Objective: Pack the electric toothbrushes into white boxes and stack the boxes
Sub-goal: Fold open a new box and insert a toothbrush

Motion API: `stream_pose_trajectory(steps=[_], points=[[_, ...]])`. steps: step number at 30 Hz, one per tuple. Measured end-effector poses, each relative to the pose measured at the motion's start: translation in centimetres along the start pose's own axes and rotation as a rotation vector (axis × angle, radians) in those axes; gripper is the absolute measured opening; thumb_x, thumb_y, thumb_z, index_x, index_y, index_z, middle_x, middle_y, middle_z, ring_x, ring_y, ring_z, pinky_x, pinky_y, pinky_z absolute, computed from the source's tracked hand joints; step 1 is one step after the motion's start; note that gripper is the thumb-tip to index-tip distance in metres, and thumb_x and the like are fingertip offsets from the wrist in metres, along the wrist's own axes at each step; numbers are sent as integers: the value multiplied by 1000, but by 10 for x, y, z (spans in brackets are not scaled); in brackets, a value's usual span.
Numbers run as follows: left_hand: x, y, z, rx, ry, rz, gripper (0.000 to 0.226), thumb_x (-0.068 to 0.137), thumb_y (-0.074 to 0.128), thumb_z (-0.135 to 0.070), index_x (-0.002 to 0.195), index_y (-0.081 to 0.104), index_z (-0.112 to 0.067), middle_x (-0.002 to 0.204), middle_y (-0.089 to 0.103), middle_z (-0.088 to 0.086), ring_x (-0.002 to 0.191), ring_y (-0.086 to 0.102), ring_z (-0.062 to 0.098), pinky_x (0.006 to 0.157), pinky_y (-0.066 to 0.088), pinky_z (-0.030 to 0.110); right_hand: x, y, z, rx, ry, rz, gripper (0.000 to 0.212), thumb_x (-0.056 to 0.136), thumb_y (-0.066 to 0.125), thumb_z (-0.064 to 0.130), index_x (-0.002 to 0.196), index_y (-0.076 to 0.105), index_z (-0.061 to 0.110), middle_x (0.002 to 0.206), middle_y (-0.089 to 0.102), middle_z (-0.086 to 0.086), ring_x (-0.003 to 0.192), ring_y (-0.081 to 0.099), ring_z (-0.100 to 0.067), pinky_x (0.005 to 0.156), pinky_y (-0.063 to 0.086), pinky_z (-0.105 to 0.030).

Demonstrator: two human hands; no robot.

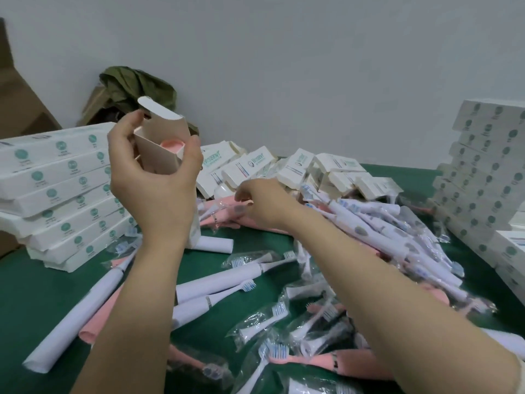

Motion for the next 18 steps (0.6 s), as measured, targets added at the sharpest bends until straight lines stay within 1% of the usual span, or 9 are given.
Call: stream_pose_trajectory(steps=[2, 4, 6, 7, 9, 11, 13, 16, 18], points=[[1, -2, 1, 8, -4, -1, 52, 75, 74, -30, 120, 52, -18, 113, 55, -19, 109, 55, 1, 94, 45, 20, 16, 15, 6, 15, -25, 25, 43, 88, 56, 6, 129, 52, 13, 134, 53, -9, 122, 48, -25, 101, 42, -37], [3, -4, 3, 18, -16, -3, 52, 74, 75, -31, 119, 51, -22, 116, 57, -15, 112, 55, 5, 96, 46, 26, 29, 27, 7, 27, -37, 84, 48, 87, 55, 4, 134, 47, 11, 138, 49, -9, 125, 45, -27, 102, 40, -37], [6, -5, 7, 13, -32, -7, 53, 74, 74, -31, 121, 52, -20, 115, 57, -16, 110, 55, 1, 94, 45, 21, 37, 35, 5, -30, -61, 113, 48, 87, 60, 10, 133, 47, 12, 134, 51, -9, 122, 47, -27, 101, 42, -39], [7, -6, 9, 9, -38, -8, 53, 74, 74, -31, 121, 53, -19, 113, 56, -20, 108, 54, -3, 91, 44, 16, 40, 36, 3, -55, -71, 103, 46, 86, 62, 14, 130, 49, 13, 129, 53, -9, 118, 49, -27, 97, 44, -38], [8, -4, 10, 17, -38, 1, 53, 74, 74, -30, 121, 53, -18, 110, 53, -25, 104, 52, -10, 89, 40, 9, 42, 34, -3, -66, -79, 73, 32, 84, 63, 21, 115, 57, 15, 115, 58, -7, 105, 53, -25, 83, 45, -34], [8, -3, 11, 23, -26, 16, 52, 74, 74, -30, 120, 53, -19, 110, 52, -26, 102, 50, -14, 87, 38, 6, 44, 31, -8, -123, -68, 77, 15, 87, 54, 23, 98, 61, 15, 103, 62, -7, 93, 55, -24, 72, 41, -31], [7, -2, 12, 28, -19, 26, 53, 74, 74, -30, 121, 53, -18, 110, 51, -27, 102, 49, -16, 88, 37, 6, 45, 34, -12, -179, -50, 102, 20, 91, 45, 18, 89, 63, 10, 95, 63, -8, 85, 56, -25, 68, 42, -31], [5, 0, 12, 56, -9, 50, 55, 74, 74, -31, 123, 53, -16, 109, 49, -30, 101, 47, -19, 87, 36, 5, 45, 42, -18, -91, -41, 147, 21, 93, 50, 18, 97, 69, 11, 101, 65, -3, 89, 59, -22, 81, 51, -36], [3, 1, 11, 65, -8, 63, 56, 74, 74, -31, 123, 54, -15, 109, 48, -31, 100, 47, -20, 86, 37, 4, 45, 47, -18, -39, -53, 152, 16, 92, 58, 24, 101, 70, 17, 93, 62, 6, 86, 57, -15, 80, 50, -32]])
Point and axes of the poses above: each hand's wrist, its own x-axis towards the middle knuckle, its own y-axis out of the palm, z = x × y, the point moved 4 cm from there along x, towards the middle knuckle
